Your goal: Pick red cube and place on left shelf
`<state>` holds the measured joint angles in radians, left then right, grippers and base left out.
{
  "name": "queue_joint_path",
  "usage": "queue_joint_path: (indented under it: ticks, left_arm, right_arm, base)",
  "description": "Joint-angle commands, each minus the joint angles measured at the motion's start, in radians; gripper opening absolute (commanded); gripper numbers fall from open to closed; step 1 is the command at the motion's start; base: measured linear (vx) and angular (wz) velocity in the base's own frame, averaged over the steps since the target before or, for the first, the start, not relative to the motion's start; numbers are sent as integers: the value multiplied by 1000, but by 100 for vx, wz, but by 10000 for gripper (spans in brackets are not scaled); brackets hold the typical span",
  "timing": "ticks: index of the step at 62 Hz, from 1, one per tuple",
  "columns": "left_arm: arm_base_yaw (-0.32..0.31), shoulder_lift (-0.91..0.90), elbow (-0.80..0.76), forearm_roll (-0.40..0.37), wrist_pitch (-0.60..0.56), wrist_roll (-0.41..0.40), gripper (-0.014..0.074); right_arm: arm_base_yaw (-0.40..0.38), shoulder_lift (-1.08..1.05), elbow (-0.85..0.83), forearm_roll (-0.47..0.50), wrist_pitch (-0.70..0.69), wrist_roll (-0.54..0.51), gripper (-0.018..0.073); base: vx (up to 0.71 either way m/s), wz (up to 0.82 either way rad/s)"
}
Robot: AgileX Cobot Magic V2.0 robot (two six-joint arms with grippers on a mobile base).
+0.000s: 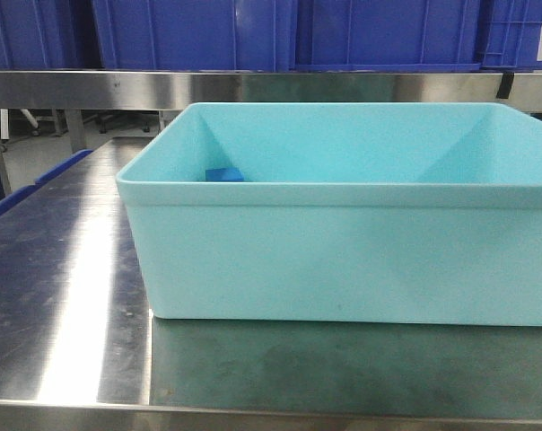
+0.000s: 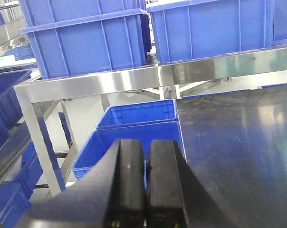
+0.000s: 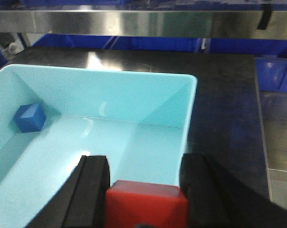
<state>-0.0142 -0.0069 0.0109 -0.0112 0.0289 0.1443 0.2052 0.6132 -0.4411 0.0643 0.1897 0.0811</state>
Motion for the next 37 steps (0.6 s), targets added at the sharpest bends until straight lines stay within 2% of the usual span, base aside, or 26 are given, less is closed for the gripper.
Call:
queue_joint_path:
  ticks: [1, 12, 37]
  left_arm:
    - [-7, 0, 22, -5, -90, 1, 106]
    - [-7, 0, 22, -5, -90, 1, 106]
    - [-7, 0, 22, -5, -90, 1, 106]
  right_arm:
    - [-32, -53, 0, -5, -98, -2, 56]
    - [-77, -134, 52, -5, -95, -2, 56]
    - [-79, -171, 57, -5, -89, -2, 56]
  base:
    - [0, 0]
    - [0, 0]
    - [-1, -5]
